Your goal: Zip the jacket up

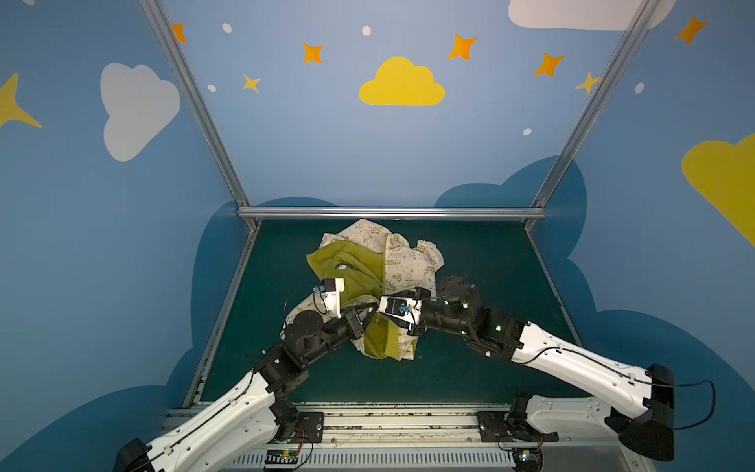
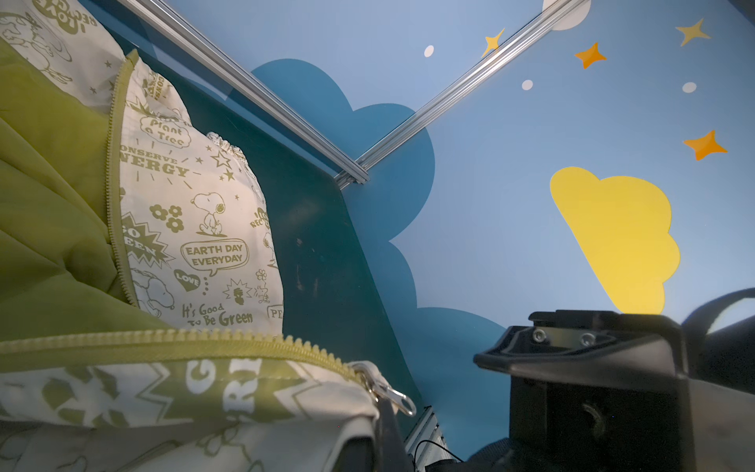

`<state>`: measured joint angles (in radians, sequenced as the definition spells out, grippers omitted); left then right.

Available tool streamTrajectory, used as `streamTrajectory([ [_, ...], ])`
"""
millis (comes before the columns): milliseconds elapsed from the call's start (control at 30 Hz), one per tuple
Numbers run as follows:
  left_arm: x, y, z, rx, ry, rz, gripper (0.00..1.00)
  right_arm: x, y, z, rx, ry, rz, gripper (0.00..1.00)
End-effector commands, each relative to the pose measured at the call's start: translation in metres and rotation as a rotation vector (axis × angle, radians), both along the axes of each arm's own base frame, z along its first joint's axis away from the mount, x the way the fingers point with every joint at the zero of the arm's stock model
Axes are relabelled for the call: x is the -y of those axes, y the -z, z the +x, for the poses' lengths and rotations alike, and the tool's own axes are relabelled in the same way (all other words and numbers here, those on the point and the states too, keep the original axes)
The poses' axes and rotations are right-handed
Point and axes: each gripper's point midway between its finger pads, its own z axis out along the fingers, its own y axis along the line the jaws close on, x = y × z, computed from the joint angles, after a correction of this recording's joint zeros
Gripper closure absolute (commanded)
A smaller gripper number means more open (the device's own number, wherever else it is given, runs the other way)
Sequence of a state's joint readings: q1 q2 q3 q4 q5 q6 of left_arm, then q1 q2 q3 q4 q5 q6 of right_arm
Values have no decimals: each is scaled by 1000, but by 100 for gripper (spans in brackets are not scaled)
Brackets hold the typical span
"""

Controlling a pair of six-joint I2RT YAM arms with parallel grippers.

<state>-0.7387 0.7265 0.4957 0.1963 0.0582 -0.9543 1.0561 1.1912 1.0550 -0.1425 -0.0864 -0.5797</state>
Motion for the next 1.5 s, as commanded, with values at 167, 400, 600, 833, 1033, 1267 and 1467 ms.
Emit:
streamTrajectory([
  [167, -2, -19, -1, 47, -1, -40, 97, 11, 7, 11, 24, 51, -70, 64],
  [400, 1, -18, -2, 41, 12, -41, 97, 7, 11, 14, 1, 45, -73, 69],
  [600, 1, -17, -1, 38, 13, -40, 97, 4, 10, 14, -13, 32, -61, 80],
  [833, 2, -15, 0, 33, 12, -40, 97, 2, 13, 16, -19, 32, -63, 84],
  [1033, 6, -16, 0, 26, 26, -44, 97, -1, 15, 17, -28, 20, -63, 84],
  [1267, 7, -16, 0, 31, 31, -37, 97, 2, 19, 17, -42, 16, -82, 100],
  [1467, 8, -22, -3, 40, 48, -33, 97, 7, 18, 17, -43, 28, -67, 100],
])
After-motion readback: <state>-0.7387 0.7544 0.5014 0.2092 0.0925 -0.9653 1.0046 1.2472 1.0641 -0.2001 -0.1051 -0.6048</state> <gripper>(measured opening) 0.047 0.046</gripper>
